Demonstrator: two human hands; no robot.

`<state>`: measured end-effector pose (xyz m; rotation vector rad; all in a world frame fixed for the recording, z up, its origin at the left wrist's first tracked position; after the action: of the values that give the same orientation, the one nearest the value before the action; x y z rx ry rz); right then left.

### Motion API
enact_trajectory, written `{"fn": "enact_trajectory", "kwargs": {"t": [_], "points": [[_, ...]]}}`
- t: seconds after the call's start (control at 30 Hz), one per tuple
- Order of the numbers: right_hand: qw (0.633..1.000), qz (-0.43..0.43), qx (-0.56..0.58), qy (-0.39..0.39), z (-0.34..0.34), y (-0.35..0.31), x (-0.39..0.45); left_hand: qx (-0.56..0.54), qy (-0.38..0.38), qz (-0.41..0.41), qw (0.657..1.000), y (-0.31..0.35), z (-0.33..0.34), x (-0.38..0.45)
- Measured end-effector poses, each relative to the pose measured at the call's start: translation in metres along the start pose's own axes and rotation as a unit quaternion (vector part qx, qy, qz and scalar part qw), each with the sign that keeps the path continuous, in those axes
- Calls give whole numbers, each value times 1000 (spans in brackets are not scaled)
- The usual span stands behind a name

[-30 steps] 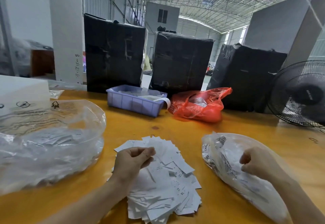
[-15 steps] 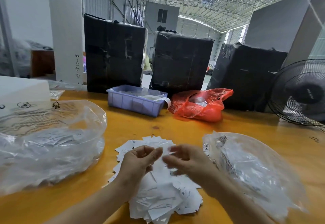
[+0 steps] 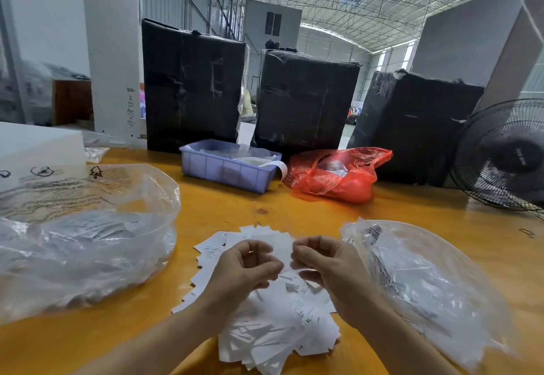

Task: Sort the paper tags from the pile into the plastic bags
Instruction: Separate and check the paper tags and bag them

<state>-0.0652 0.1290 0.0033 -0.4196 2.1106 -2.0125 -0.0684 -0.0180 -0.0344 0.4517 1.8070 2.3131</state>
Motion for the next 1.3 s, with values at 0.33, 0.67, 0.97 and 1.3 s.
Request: {"fn": "enact_trajectory", "kwargs": {"t": [0.33,0.67,0.97,1.3], "points": [[991,-25,-126,-23,6,-7,-1,60,-12,9,998,3,0,-1],[996,14,89,28,7,12,-2,-83,26,-41,995,-10,-4,0],[962,3,-271,4,19,6,-2,-178,95,20,979,2,-20,1],[894,94,-438,-9,17,33,3,-60,121,37,990,-2,-33,0]]}}
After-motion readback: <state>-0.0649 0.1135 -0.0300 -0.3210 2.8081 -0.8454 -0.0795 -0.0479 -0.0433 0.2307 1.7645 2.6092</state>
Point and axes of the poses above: each hand's wrist, its own x-axis towards the middle knuckle, its own z-axis out of the palm, y = z × x, the point moved 8 cm from there along x, towards the middle knuckle, and after that the axes turned 15 degrees about -y, right-handed, at the moved point
